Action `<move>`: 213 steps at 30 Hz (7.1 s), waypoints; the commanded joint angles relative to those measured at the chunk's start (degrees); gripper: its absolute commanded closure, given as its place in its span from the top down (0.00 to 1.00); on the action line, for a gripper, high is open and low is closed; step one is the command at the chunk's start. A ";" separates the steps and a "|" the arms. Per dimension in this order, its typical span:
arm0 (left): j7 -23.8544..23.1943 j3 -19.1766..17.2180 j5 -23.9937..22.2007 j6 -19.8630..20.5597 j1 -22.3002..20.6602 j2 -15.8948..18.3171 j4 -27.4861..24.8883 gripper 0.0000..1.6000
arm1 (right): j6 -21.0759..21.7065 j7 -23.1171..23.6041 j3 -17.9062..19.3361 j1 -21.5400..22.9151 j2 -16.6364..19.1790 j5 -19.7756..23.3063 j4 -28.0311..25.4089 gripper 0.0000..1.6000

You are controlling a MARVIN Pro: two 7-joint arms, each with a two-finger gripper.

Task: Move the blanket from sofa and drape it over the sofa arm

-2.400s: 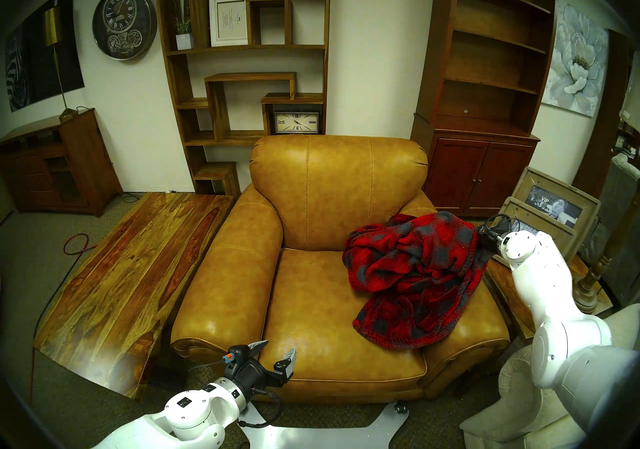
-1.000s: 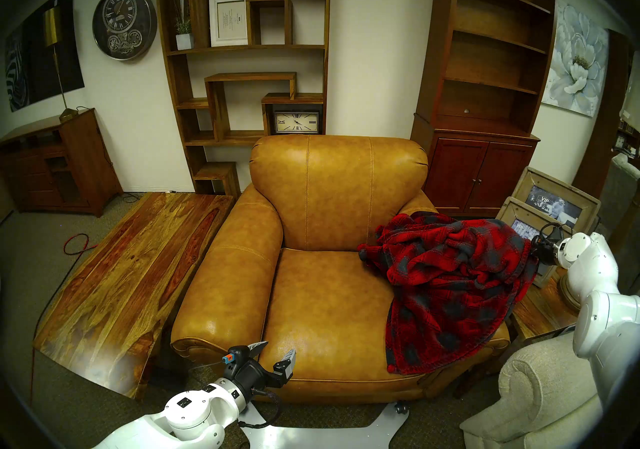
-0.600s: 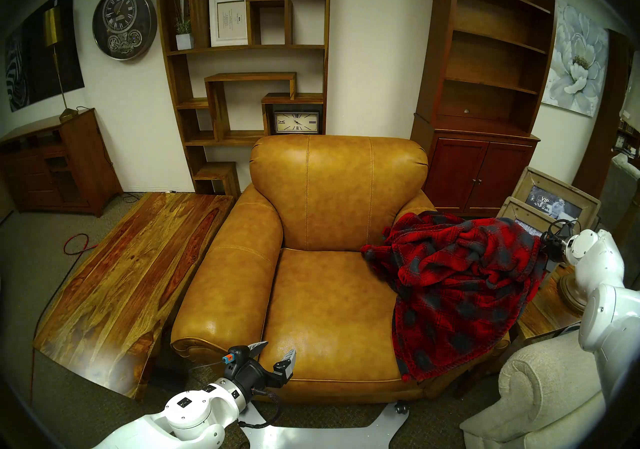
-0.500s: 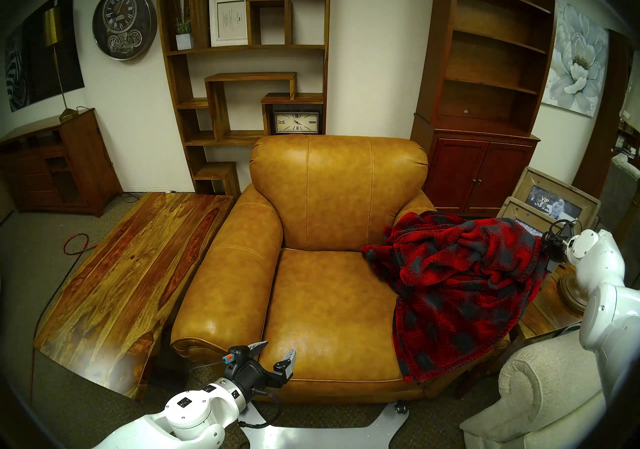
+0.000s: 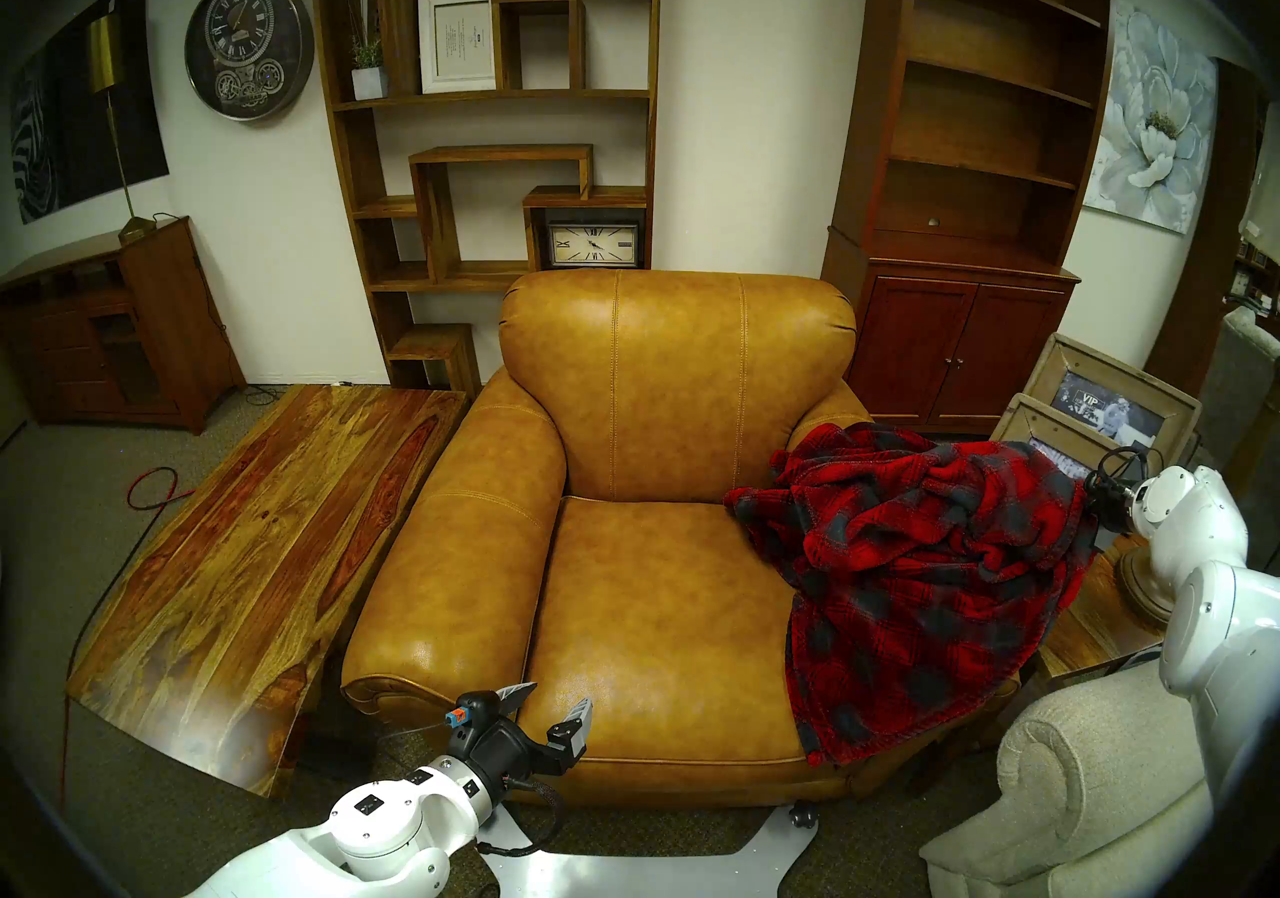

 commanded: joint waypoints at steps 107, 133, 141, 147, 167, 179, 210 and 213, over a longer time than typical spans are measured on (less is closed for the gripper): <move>1.95 -0.47 0.42 -0.04 1.37 0.82 -2.91 1.00 | -25.88 1.75 3.58 9.18 -2.43 -3.40 7.27 1.00; 1.85 -0.41 0.41 -0.03 1.33 0.95 -2.96 1.00 | -37.13 18.42 -0.65 8.56 2.91 -4.17 4.58 1.00; 1.71 -0.40 0.44 -0.06 1.26 0.92 -2.82 1.00 | -37.13 26.04 -3.51 9.22 5.62 -4.78 4.68 1.00; 1.66 -0.43 0.44 -0.05 1.28 0.90 -2.83 1.00 | -37.13 25.60 -5.41 9.00 4.86 -4.50 6.62 1.00; 1.41 -0.45 0.53 -0.07 1.16 0.75 -2.51 1.00 | -37.13 22.49 -7.78 12.44 1.89 -3.68 10.31 1.00; 1.28 -0.49 0.58 -0.07 1.13 0.65 -2.43 1.00 | -37.13 22.93 -7.55 14.02 -3.05 -2.10 11.46 1.00; 1.20 -0.63 0.63 -0.04 1.27 0.59 -2.58 1.00 | -37.13 20.97 -16.99 12.82 -22.44 -6.96 8.01 1.00; 1.27 -0.67 0.61 -0.01 1.34 0.62 -2.70 1.00 | -37.13 19.27 -19.02 10.70 -23.19 -8.52 6.20 1.00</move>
